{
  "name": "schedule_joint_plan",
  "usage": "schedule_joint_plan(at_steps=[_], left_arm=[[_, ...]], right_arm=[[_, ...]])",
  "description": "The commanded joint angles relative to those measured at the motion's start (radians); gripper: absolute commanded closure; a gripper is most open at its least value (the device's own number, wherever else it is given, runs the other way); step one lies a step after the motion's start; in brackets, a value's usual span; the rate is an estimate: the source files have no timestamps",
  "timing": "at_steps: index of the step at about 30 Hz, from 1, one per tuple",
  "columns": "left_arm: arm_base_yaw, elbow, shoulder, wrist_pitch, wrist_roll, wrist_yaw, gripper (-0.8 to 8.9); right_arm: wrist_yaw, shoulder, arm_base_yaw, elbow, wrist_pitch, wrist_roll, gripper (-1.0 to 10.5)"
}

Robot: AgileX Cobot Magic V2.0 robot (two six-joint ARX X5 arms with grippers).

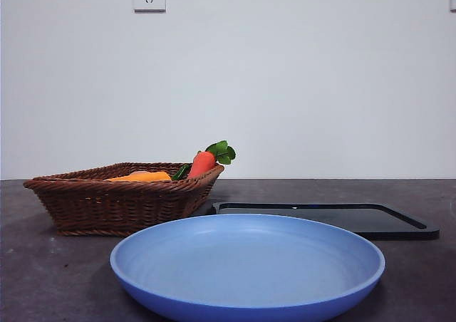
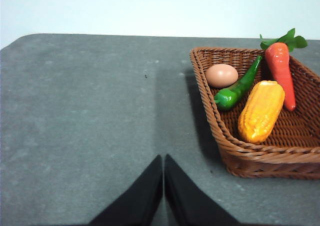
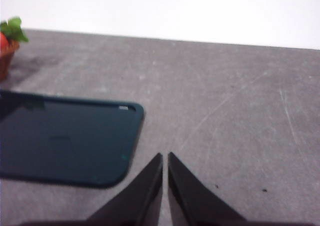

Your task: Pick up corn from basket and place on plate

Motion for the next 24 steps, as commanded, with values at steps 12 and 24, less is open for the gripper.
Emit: schedule_joint_plan(at_steps=[12,24], left_arm=[[0.003,0.015,0.0,-0.05,-0.356,0.063,8.07],[0.003,0.198,0.087,-0.158,-0.393,0.2,8.07]], right_arm=[[-0.106,-0.002,-0.001,0.013,0.023,0.415,9.4],[-0.177,0.06,-0.001,0.215,-0.115,0.431,9.4]])
